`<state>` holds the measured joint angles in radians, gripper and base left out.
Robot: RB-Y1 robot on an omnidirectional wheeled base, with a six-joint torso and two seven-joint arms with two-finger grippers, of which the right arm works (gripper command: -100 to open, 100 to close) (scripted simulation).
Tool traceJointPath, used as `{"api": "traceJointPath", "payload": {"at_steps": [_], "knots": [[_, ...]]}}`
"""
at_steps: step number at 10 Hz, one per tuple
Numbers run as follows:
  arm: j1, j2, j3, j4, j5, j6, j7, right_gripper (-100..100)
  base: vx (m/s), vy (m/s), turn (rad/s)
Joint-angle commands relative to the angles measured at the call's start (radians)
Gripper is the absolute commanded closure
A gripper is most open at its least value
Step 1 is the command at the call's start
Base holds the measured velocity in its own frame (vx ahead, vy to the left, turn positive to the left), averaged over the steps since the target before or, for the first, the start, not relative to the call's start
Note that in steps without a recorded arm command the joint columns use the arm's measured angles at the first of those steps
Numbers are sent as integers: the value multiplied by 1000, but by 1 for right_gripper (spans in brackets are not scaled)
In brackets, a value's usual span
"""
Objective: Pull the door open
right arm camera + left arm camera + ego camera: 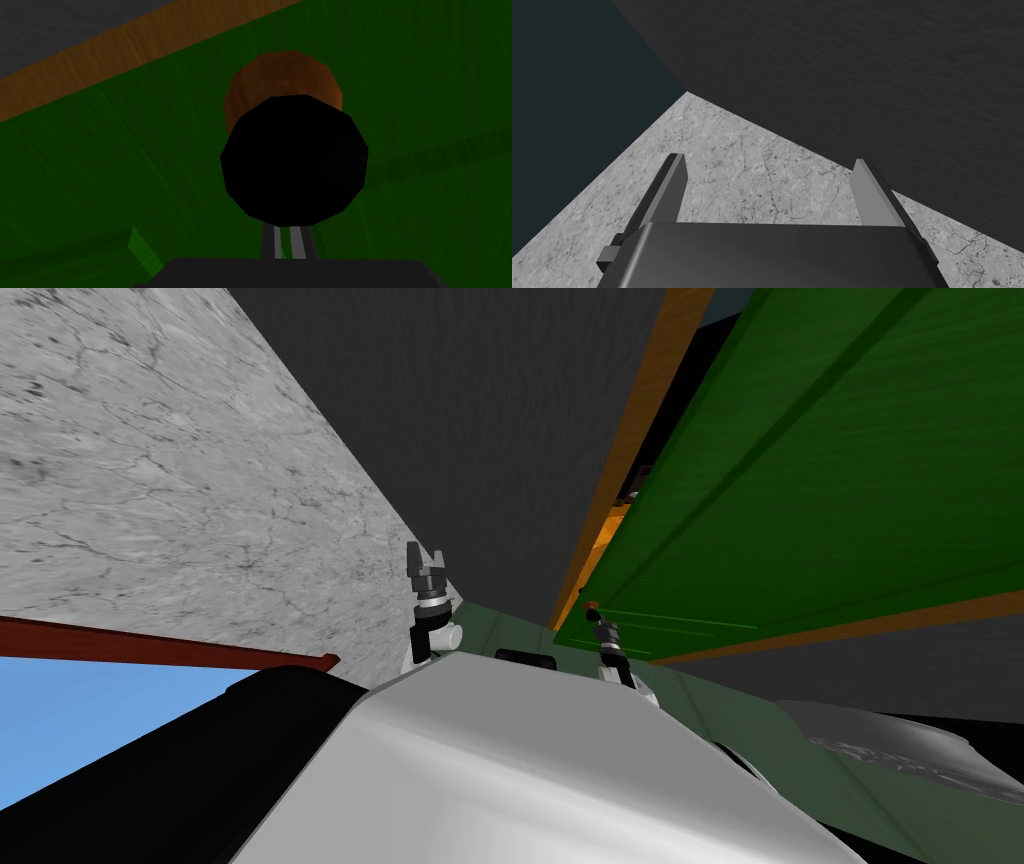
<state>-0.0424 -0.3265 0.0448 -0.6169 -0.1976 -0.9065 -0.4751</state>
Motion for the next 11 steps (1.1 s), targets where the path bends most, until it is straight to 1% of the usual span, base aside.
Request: {"api": "traceJointPath", "payload": {"at_steps": [1,2,3,6,7,9,10,11], "knots": [[-8,15,34,-21,-17,-12,-50,100,-57,-31,93],[-14,2,16,19,-27,-6,-68,-100,-52,-55,4],[-15,3,19,17,-32,-4,-89,-100,-38,-34,-28],[-19,10,33,10,-58,4,-176,-100,-80,25,54],[-19,10,33,10,-58,4,-182,-100,-40,3,5],[-22,16,45,4,-80,11,-246,-100,-50,-13,28],[-22,16,45,4,-80,11,-257,-100,-49,-14,14],[-24,19,51,1,-92,14,-295,-100,-48,-14,25]]}}
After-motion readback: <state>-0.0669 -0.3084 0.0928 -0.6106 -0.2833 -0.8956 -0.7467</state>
